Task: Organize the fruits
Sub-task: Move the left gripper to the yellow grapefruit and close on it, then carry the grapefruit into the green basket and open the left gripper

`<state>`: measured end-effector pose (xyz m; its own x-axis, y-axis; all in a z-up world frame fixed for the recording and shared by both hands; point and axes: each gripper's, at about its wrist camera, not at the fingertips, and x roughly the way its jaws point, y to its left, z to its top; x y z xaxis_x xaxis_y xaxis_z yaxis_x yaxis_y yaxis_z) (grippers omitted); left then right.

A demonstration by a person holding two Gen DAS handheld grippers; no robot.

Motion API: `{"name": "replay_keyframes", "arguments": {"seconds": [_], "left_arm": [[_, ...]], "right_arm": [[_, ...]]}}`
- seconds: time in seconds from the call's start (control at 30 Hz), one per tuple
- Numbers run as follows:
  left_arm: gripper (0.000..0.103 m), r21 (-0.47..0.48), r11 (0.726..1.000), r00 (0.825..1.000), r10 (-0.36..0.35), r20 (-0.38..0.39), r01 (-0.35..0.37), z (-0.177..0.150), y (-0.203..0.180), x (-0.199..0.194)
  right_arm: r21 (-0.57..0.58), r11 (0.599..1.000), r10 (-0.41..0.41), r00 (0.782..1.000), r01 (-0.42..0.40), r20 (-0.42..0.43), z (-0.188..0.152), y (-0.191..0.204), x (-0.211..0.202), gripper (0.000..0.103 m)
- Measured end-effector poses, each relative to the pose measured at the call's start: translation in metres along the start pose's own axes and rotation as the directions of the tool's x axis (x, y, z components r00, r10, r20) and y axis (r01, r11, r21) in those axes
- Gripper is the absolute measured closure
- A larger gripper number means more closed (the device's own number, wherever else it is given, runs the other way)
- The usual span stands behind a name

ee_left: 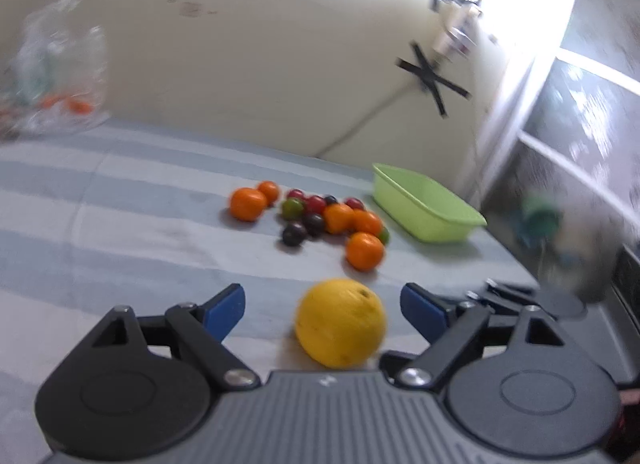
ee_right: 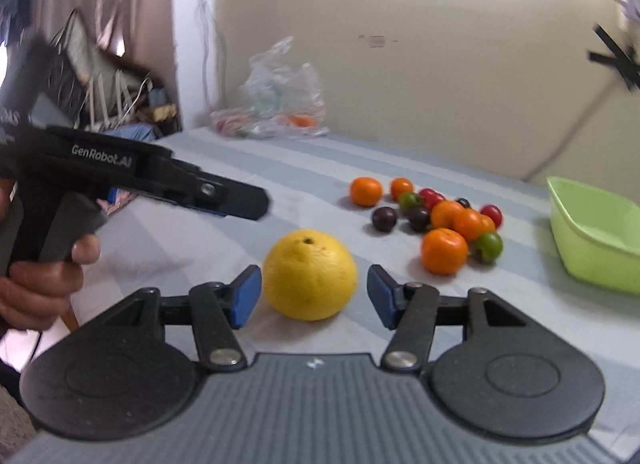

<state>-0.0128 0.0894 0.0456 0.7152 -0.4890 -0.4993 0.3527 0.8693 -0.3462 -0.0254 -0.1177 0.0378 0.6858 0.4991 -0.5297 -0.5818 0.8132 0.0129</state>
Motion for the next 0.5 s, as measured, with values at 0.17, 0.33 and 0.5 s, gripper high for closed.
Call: {"name": "replay_keyframes", "arguments": {"seconds": [0.17,0.33,0.5], "left_arm": [[0.029,0.045,0.999,0.998,-0.006,-0.058,0.009,-0.005,-0.009,0.014],[0.036,0.06,0.998,0.996,-0.031,-0.079,0.035,-0.002,-0.009,0.027],[0.04,0.093,0.995,0.997,-0.015,-0.071,0.022,-0.004,-0.005,0.036]], "right_arm": [[-0.041,0.999,0.0,0.999,-0.001,-0.043,-0.001,0.002,0.022,0.04],[-0.043,0.999,-0.019,0.998,0.017,-0.056,-0.001,0.001,0.033,0.037],[-0.032,0.999,-0.017,0.997,0.015,-0.076,0.0,0.001,0.041,0.034]]}}
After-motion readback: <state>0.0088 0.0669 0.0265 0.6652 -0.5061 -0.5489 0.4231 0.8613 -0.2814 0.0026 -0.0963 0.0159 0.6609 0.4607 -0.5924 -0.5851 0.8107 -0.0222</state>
